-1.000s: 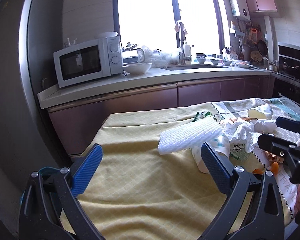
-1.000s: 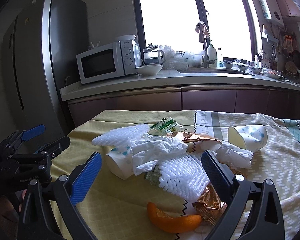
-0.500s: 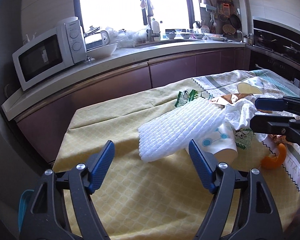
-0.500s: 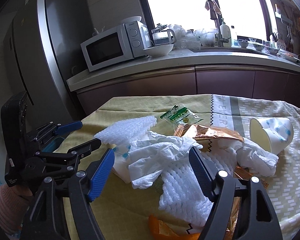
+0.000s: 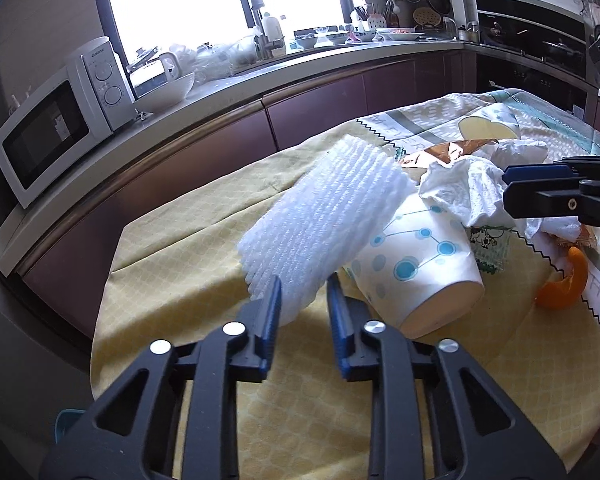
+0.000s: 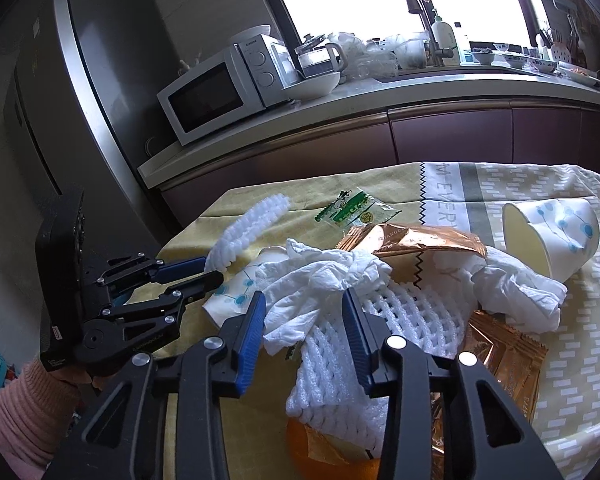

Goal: Collect trash
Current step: 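Grasp the white foam net with the left tool while the right tool grasps tissue, then carry both items to the teal bin and open both tools, then grasp the white paper cup with the left tool while the right tool grasps foam net, then lift the cup and foam net and carry them toward the teal bin, then lower the cup and foam net into the bin and open both tools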

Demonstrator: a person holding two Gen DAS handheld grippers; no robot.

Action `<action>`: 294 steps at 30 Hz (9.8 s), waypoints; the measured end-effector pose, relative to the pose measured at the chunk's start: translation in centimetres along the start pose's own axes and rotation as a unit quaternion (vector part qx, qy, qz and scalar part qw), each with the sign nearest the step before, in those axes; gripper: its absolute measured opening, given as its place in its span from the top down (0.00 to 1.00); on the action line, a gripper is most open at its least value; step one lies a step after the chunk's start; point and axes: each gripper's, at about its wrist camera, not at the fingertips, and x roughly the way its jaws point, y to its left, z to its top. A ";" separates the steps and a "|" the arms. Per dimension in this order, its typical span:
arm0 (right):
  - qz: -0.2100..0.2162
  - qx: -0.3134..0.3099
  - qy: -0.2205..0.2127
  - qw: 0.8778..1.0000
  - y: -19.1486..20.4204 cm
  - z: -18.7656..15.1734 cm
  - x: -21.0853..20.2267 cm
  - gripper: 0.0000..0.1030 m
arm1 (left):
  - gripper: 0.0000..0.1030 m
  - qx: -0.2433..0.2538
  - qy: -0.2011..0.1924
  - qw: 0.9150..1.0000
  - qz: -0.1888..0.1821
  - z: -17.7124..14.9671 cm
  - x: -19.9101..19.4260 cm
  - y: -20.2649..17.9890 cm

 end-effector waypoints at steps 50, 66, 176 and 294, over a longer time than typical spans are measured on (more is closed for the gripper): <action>0.122 -0.099 -0.029 0.987 10.1 0.7 -2.8 0.92 | 0.89 -0.230 -0.035 0.963 0.139 -14.6 -18.9 15.2; 0.257 -0.177 0.085 0.946 23.2 0.1 8.2 0.92 | 0.88 -0.277 0.042 0.942 0.185 -21.5 -17.7 20.8; -0.067 -0.105 -0.037 0.992 0.8 -3.2 -4.7 0.88 | 0.48 -0.170 -0.002 0.982 -0.080 -2.5 -3.8 -1.0; 0.226 -0.368 0.162 0.887 32.9 -4.4 16.1 0.88 | 0.48 -0.402 -0.002 0.895 0.192 -25.2 -18.9 25.3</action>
